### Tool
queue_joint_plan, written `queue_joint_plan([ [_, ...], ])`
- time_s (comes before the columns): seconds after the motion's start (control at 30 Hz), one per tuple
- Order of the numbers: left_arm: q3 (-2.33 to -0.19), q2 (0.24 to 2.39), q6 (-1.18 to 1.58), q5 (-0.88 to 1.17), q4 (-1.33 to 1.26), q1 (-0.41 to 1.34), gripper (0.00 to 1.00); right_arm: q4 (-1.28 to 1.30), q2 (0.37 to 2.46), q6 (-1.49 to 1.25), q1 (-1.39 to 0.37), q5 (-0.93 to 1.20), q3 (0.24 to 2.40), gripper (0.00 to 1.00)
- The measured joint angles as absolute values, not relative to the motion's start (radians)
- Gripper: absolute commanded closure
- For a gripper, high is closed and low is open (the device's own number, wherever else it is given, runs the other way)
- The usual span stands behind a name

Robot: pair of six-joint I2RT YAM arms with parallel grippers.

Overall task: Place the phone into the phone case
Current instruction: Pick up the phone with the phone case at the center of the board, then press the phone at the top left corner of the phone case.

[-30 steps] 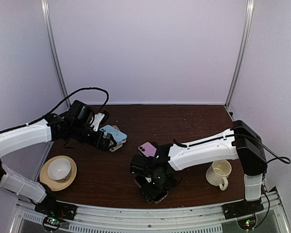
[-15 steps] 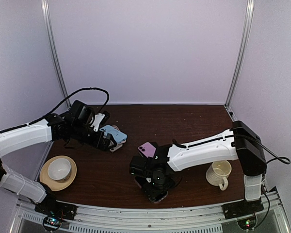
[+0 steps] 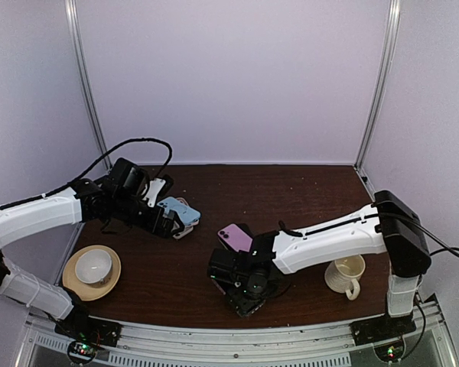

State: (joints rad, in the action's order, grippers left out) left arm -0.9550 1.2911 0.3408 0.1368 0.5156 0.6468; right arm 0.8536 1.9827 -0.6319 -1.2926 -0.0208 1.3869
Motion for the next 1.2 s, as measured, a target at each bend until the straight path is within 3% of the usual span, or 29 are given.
queue_joint_plan([
  [0.23, -0.943, 1.289, 0.34, 0.223, 0.457, 0.647, 0.04, 0.765, 1.901, -0.626, -1.293, -0.125, 1.325, 0.57],
  [0.47, -0.83, 1.23, 0.399, 0.53, 0.219, 0.647, 0.02, 0.62, 1.747, -0.529, -1.333, -0.324, 1.294, 0.58],
  [0.63, -0.807, 1.153, 0.455, 0.597, 0.078, 0.653, 0.03, 0.46, 1.65, -0.435, -1.373, -0.489, 1.284, 0.59],
  [0.97, -0.699, 0.97, 0.451, 0.343, -0.158, 0.844, 0.07, 0.294, 1.638, -0.299, -1.415, -0.702, 1.292, 0.61],
  [1.2, -0.66, 0.955, 0.397, 0.084, -0.265, 0.995, 0.31, 0.228, 1.639, -0.257, -1.442, -0.758, 1.317, 0.61],
])
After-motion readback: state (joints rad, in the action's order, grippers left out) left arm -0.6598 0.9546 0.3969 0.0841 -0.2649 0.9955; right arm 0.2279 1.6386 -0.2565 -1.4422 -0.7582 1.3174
